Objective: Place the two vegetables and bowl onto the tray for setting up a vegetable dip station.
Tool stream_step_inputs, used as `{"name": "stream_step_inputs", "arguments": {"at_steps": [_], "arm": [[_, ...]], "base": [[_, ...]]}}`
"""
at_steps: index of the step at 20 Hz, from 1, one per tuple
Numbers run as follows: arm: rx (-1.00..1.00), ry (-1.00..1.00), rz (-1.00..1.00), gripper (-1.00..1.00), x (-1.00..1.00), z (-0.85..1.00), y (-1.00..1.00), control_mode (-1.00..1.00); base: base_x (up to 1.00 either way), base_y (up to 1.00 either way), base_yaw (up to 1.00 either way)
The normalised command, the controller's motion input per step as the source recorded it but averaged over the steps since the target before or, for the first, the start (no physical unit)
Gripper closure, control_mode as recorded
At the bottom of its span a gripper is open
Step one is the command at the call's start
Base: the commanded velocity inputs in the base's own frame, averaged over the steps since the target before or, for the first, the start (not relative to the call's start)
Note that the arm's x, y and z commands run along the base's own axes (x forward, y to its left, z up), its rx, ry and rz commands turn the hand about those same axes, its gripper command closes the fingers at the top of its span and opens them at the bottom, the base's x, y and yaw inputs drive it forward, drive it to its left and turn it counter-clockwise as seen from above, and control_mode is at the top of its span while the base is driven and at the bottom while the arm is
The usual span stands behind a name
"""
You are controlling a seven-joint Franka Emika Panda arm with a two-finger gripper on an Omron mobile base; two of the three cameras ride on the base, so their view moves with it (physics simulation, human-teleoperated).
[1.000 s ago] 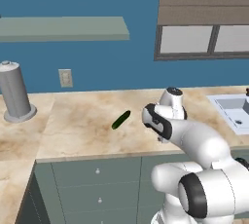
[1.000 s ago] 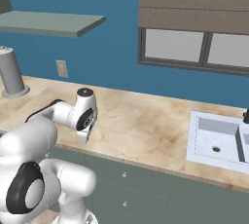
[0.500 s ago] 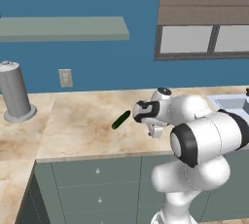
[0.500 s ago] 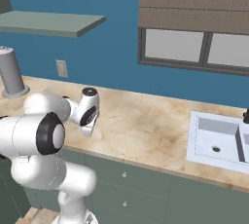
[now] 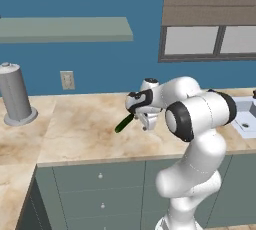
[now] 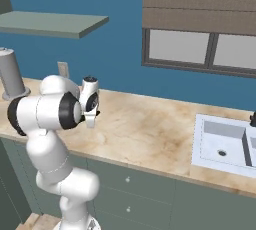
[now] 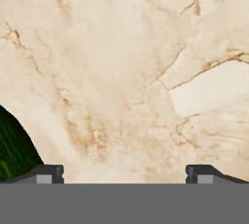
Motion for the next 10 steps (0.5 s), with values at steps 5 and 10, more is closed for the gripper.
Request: {"name": "stream_step_inputs", "arguments": {"at_steps": [5, 10], "arm": [[0.00, -0.03, 0.24, -1.00, 0.33, 0.00, 0.11, -1.00], [-0.01, -0.01, 0.22, -1.00, 0.13, 0.00, 0.14, -1.00]], "base": [[0.00, 0.00, 0.00], [0.00, 0.00, 0.00]]}}
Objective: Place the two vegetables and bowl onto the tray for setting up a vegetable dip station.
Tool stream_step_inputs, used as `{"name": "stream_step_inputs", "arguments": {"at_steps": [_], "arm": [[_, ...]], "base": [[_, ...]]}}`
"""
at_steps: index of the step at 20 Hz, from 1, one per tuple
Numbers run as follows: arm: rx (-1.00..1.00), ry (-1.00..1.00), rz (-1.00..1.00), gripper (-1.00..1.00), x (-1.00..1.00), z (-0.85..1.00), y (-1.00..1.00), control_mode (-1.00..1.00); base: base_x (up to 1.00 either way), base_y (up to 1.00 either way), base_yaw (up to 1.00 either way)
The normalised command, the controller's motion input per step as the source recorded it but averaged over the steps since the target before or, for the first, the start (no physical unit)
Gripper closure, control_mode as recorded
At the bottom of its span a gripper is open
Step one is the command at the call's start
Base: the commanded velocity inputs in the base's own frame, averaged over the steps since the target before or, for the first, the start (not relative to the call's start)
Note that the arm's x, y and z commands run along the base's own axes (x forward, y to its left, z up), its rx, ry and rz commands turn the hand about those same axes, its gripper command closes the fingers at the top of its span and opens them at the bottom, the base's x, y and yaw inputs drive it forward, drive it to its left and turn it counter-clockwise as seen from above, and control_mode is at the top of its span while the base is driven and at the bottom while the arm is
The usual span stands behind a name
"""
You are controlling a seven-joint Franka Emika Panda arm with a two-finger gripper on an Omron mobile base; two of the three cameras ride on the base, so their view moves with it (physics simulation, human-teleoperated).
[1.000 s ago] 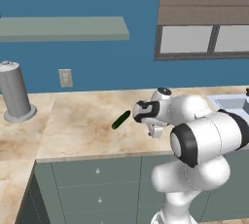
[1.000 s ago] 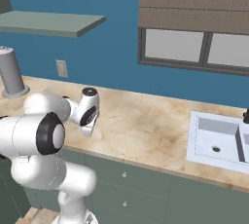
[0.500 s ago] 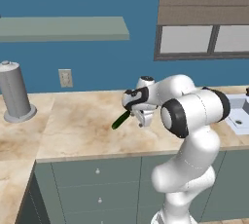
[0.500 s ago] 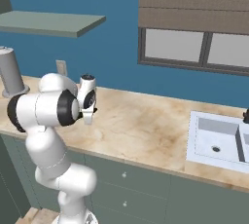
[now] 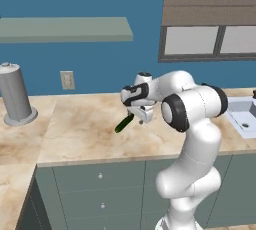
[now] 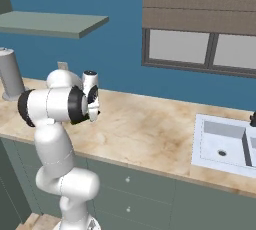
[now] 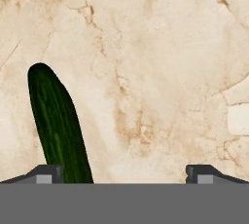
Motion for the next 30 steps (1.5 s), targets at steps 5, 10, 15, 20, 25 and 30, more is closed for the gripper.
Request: {"name": "stream_step_inputs", "arguments": {"at_steps": [5, 10, 15, 20, 25, 30], "arm": [[-0.01, -0.02, 0.06, -1.00, 0.25, -0.13, 0.32, -1.00], [-0.01, -0.06, 0.00, -1.00, 0.21, -0.18, 0.19, -1.00], [0.00, 0.00, 0.03, -1.00, 0.00, -0.35, 0.00, -1.00], [0.00, 0.01, 0.05, -1.00, 0.05, -0.33, 0.11, -1.00], [0.00, -0.06, 0.06, -1.00, 0.22, -0.21, 0.32, -1.00], [0.00, -0.06, 0.01, 1.00, 0.11, -0.14, 0.17, -1.00]], "base": [[0.00, 0.00, 0.00], [0.00, 0.00, 0.00], [0.00, 0.00, 0.00], [0.00, 0.00, 0.00], [0.00, 0.00, 0.00], [0.00, 0.00, 0.00]]}}
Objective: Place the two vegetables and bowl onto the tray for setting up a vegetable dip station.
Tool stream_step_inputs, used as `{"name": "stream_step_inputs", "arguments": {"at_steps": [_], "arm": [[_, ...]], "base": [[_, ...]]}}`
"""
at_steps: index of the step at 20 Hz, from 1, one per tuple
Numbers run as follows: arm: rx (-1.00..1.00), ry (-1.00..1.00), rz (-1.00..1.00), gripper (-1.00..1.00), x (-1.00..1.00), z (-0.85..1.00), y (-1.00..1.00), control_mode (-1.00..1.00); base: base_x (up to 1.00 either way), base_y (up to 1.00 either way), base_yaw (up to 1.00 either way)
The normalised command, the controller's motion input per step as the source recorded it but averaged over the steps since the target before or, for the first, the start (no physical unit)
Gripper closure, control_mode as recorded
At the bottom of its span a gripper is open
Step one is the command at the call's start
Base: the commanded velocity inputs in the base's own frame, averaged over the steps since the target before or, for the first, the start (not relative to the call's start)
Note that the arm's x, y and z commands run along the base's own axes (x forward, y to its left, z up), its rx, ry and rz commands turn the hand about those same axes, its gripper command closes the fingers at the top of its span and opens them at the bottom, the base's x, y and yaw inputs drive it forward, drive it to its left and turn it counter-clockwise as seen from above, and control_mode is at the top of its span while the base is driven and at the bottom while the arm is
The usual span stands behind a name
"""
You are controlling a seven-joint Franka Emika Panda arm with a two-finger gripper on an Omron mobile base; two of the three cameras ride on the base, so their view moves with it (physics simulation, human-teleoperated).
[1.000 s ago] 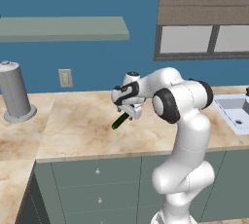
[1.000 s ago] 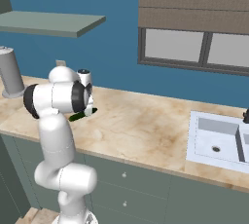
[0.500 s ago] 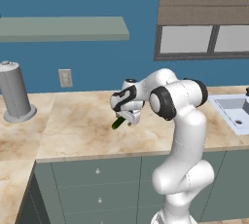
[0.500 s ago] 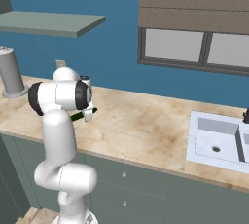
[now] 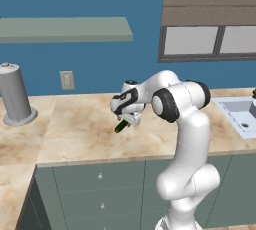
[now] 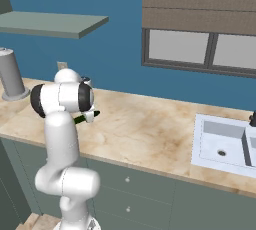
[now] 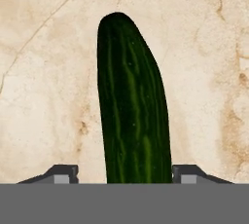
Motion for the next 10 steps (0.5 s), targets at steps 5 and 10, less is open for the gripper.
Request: {"name": "stream_step_inputs", "arguments": {"at_steps": [5, 10], "arm": [[0.02, -0.05, -0.07, 1.00, -0.03, 0.01, -0.03, -1.00], [0.01, -0.04, -0.29, 1.00, -0.26, 0.33, -0.14, -1.00]], "base": [[0.00, 0.00, 0.00], [0.00, 0.00, 0.00]]}}
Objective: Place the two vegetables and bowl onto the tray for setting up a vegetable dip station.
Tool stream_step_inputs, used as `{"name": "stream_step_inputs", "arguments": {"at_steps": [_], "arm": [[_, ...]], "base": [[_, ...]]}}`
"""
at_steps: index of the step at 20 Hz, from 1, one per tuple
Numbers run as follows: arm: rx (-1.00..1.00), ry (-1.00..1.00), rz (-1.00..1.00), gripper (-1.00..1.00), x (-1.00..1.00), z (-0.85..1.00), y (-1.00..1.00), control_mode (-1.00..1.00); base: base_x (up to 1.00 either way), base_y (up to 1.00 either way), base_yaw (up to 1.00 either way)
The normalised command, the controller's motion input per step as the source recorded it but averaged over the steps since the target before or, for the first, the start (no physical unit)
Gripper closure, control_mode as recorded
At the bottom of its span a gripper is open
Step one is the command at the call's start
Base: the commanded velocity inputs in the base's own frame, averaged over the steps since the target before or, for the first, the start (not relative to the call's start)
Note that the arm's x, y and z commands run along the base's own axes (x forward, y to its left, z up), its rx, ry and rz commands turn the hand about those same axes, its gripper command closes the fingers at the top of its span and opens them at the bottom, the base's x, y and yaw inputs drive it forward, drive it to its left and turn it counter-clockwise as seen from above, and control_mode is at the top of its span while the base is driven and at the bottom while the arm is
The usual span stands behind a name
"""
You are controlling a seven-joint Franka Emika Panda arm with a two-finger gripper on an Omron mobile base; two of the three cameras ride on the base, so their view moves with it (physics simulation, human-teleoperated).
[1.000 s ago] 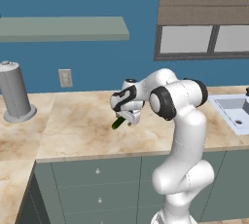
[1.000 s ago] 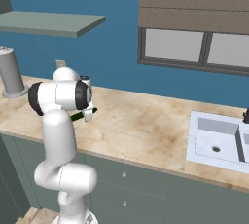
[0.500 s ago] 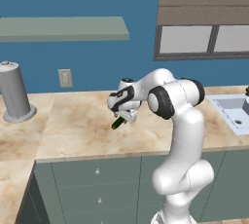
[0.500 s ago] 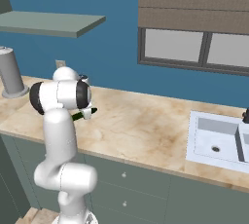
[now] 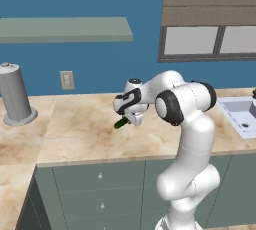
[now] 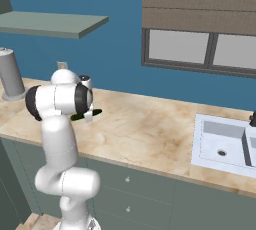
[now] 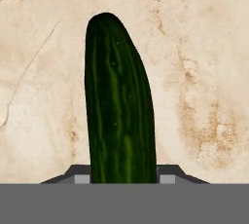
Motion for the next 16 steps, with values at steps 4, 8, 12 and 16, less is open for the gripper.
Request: {"name": "stream_step_inputs", "arguments": {"at_steps": [4, 8, 12, 16], "arm": [[-0.02, 0.02, -0.34, 1.00, -0.15, 0.33, -0.03, -1.00], [-0.05, 0.05, -0.17, 1.00, -0.04, 0.39, -0.07, -1.00], [0.01, -0.03, -0.17, 1.00, -0.43, 0.82, -0.29, -1.00], [0.00, 0.00, -0.18, 1.00, -0.53, 0.50, -0.25, -1.00]], "base": [[0.00, 0.00, 0.00], [0.00, 0.00, 0.00], [0.00, 0.00, 0.00], [0.00, 0.00, 0.00]]}}
